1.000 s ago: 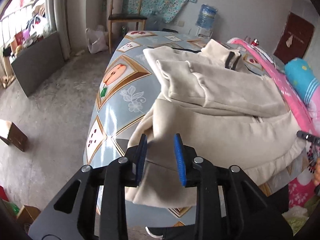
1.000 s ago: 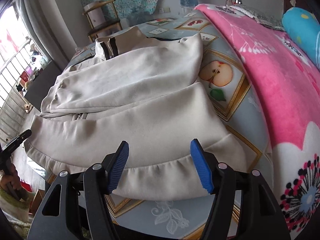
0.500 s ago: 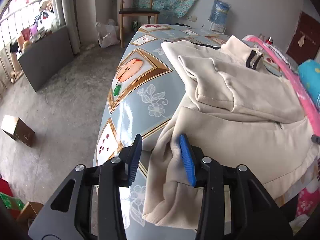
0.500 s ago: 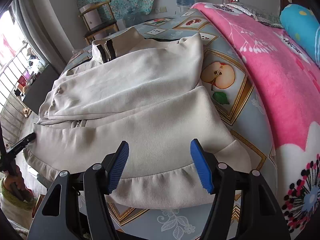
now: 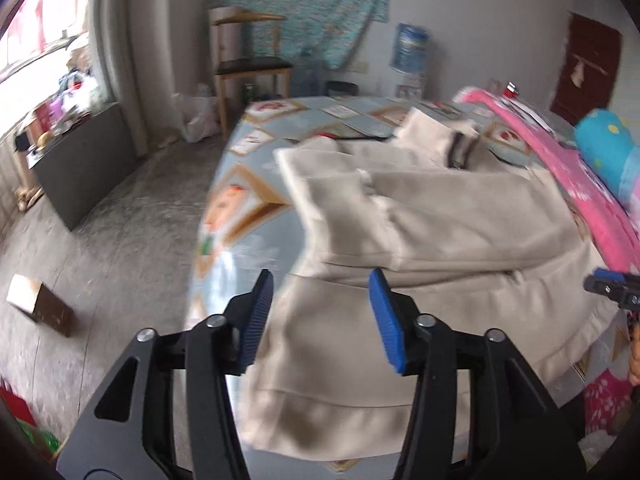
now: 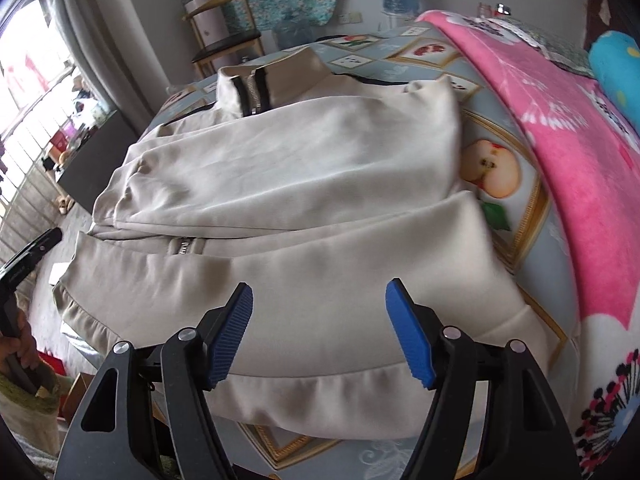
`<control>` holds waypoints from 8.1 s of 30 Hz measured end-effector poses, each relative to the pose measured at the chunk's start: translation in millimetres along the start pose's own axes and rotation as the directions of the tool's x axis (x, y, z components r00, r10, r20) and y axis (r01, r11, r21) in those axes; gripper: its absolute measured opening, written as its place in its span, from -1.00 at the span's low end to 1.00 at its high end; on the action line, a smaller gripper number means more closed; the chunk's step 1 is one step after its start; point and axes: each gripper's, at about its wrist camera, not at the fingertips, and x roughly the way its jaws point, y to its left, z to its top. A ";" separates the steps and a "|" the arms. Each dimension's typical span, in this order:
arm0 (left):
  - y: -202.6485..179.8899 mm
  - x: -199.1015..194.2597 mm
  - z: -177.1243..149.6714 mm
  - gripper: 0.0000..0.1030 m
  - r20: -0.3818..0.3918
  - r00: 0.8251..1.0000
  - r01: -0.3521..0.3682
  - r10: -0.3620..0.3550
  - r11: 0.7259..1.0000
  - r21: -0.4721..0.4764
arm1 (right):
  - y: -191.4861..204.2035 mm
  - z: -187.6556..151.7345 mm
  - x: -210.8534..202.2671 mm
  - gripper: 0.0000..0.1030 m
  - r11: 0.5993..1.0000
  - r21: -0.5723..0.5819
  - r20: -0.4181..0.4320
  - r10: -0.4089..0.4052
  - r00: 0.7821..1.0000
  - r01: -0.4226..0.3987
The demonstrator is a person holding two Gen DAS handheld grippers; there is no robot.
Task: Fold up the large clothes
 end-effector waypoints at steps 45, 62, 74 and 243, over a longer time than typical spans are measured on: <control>-88.9 43.4 27.2 0.73 -0.148 0.987 0.093 -0.064 0.976 0.198 | 29.1 1.4 36.0 0.88 0.990 -0.132 -0.125 -0.058 0.990 0.041; -102.0 159.1 228.3 0.59 -0.095 0.978 0.193 -0.184 0.976 0.099 | -18.1 267.7 82.0 0.88 0.983 0.007 -0.034 0.184 0.982 -0.184; -120.9 247.3 236.9 -0.83 -0.249 0.945 0.244 -0.211 0.964 0.109 | -18.2 319.1 214.1 -0.67 0.973 0.068 -0.285 0.229 0.931 -0.219; -109.2 212.7 168.5 -0.66 -0.230 0.933 0.330 -0.278 0.915 0.231 | 58.0 217.5 185.1 -0.96 0.916 -0.200 -0.229 0.302 0.925 -0.348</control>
